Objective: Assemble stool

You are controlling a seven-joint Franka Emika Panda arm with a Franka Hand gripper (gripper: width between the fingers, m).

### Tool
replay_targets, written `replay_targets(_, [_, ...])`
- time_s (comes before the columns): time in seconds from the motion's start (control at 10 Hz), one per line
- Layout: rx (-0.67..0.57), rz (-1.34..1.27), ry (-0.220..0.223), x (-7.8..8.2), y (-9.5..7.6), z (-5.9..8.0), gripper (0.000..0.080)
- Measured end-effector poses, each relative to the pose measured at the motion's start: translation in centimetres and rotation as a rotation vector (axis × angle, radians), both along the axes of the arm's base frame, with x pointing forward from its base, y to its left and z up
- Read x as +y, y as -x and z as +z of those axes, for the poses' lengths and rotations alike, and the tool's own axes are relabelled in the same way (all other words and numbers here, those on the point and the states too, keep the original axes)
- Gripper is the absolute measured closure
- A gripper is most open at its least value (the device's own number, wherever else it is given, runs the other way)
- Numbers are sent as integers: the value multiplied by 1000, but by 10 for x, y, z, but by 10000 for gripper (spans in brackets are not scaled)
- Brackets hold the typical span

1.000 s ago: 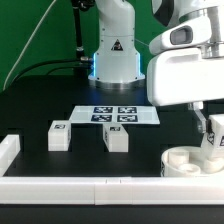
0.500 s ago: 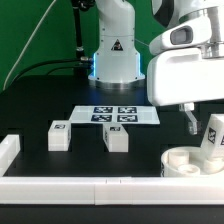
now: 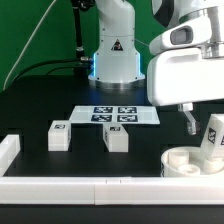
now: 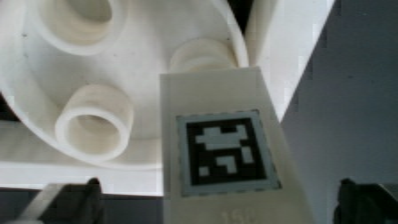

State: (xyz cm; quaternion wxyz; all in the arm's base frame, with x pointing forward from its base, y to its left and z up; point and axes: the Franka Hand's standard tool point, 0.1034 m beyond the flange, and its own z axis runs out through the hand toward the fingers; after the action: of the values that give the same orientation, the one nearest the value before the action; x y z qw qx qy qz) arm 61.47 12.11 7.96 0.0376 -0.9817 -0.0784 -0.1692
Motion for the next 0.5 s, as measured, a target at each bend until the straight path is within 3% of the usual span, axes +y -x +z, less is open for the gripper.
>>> replay_targets(0.5, [87, 8, 9, 1, -4, 4, 150])
